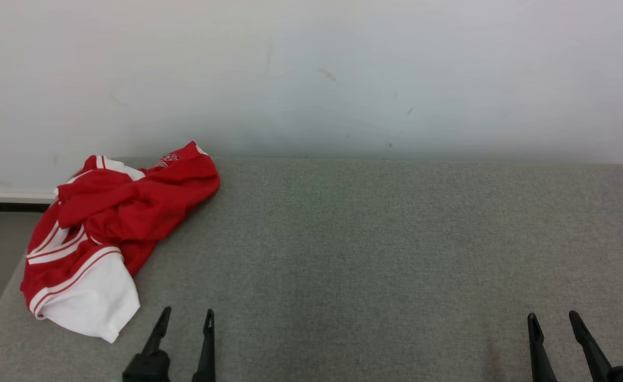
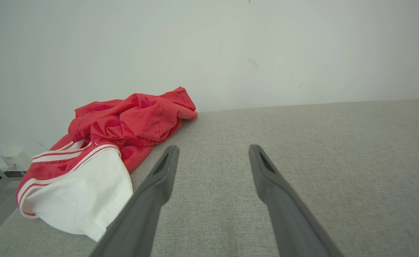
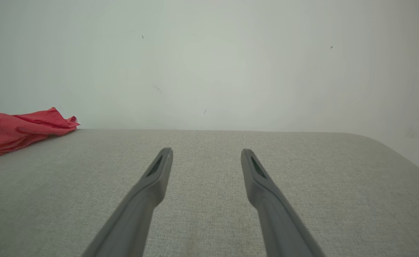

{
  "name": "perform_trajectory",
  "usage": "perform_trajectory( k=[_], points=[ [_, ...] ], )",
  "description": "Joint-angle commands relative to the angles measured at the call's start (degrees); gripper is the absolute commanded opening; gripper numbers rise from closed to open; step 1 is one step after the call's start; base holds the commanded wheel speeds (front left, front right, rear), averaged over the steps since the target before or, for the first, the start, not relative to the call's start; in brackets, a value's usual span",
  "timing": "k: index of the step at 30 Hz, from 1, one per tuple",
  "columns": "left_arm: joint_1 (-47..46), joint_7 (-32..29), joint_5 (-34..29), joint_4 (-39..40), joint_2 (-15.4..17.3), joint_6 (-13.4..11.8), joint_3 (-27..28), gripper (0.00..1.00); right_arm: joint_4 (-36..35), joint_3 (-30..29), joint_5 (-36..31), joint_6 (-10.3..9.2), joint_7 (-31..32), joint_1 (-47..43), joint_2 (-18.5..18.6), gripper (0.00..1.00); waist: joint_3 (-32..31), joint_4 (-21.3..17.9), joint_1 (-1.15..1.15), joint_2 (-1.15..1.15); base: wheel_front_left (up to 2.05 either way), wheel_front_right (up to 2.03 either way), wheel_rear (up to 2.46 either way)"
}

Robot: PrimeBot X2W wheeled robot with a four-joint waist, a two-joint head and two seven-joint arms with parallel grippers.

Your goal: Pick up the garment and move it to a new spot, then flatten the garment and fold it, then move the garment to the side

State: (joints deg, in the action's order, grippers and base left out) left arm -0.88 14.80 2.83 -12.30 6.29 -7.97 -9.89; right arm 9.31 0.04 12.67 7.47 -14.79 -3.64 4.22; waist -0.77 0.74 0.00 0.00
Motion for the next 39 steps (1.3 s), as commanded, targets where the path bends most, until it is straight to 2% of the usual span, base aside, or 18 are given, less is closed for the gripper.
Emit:
perform_trajectory(
  k=[1, 18, 24, 30, 39],
  points=[
    [0.55, 0.41, -1.57, -0.08, 0.05, -0.15, 0.03, 1.00, -0.04, 0.15, -0.67, 0.04, -0.44, -0.59, 0.37, 1.00, -0.03, 0.00, 0.00, 0.00, 0.00, 0.00, 0.00],
    [0.74, 0.38, -0.22, -0.70, -0.97, 0.80, 1.29, 1.00, 0.58, 0.43, 1.55, 0.04, -0.37, -0.74, 0.65, 1.00, 0.16, 0.03, 0.00, 0.00, 0.00, 0.00, 0.00],
    [0.73, 0.37, -0.72, -0.79, -1.23, 0.88, 1.24, 1.00, 0.66, 0.49, 1.67, 0.04, -0.37, -1.08, 0.53, 1.00, 0.01, 1.19, 0.00, 0.00, 0.00, 0.00, 0.00],
    [1.11, 0.37, -0.76, -1.13, -1.55, 1.18, 1.25, 1.00, 0.89, 1.30, 1.98, 0.04, -0.36, -1.46, 0.24, 1.00, -0.20, 4.89, 0.00, 0.00, 0.00, 0.00, 0.00],
    [2.27, 0.37, -0.61, -1.53, -1.05, 1.41, 2.36, 1.00, 1.13, 2.19, 2.26, 0.04, -0.36, -2.04, -0.16, 1.00, -0.40, 13.65, 0.00, 0.00, 0.00, 0.00, 0.00]
  ],
)
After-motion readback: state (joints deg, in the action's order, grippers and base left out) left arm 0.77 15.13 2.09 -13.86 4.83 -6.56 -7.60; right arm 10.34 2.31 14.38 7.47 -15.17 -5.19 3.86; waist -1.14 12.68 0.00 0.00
